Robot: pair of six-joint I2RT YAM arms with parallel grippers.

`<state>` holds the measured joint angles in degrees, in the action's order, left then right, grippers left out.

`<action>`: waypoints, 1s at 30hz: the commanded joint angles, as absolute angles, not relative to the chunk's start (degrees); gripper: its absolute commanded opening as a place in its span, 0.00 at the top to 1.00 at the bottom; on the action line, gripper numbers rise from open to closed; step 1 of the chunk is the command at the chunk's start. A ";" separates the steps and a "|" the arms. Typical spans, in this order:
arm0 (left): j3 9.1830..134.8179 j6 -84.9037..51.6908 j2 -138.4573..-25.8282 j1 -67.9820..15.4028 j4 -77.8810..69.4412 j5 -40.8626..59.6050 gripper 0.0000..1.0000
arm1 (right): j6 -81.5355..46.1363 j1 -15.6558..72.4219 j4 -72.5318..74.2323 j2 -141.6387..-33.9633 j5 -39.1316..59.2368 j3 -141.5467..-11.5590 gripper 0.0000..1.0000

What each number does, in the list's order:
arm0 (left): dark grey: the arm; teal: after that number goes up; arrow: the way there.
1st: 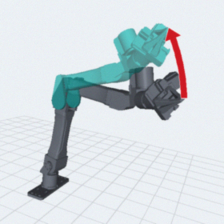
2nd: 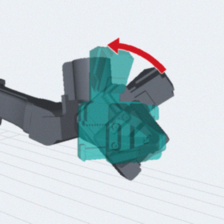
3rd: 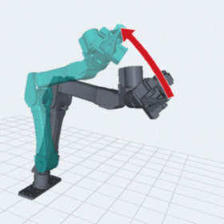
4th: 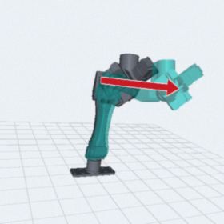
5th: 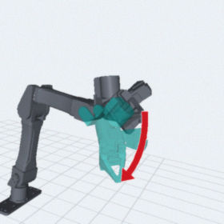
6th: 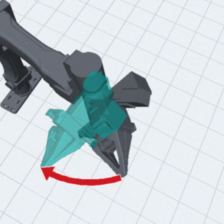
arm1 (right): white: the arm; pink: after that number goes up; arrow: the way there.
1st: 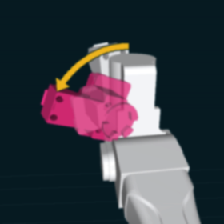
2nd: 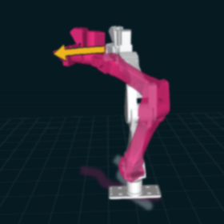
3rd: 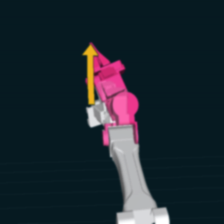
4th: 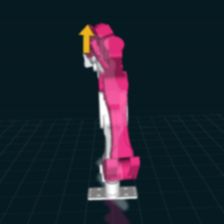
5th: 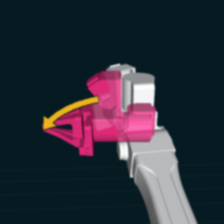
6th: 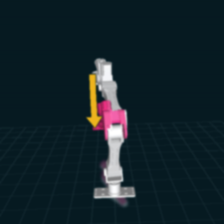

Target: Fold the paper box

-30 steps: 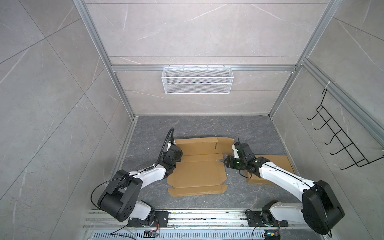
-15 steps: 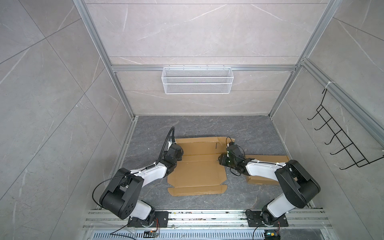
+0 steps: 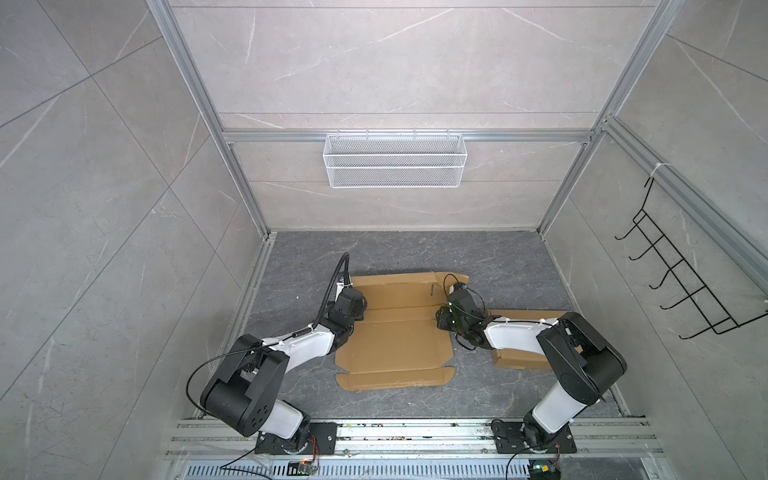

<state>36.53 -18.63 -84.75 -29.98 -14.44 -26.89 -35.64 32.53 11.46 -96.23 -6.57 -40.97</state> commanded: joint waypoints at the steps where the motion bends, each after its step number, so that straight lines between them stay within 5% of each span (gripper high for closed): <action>1: 35.34 -18.15 -87.12 -30.27 -9.48 -24.61 1.00 | -31.79 35.13 8.31 -95.63 -7.80 -43.87 0.65; 23: 35.35 -18.03 -87.21 -30.30 -9.63 -24.15 1.00 | -30.09 43.44 5.03 -99.64 -12.71 -50.04 0.68; 30: 35.90 -16.69 -86.48 -30.17 -8.74 -24.33 1.00 | -28.92 42.23 2.42 -87.27 -12.36 -43.78 0.60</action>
<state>36.53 -18.57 -85.14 -29.91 -15.22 -26.83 -29.80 42.85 4.82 -93.97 -12.56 -45.82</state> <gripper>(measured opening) 0.084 0.383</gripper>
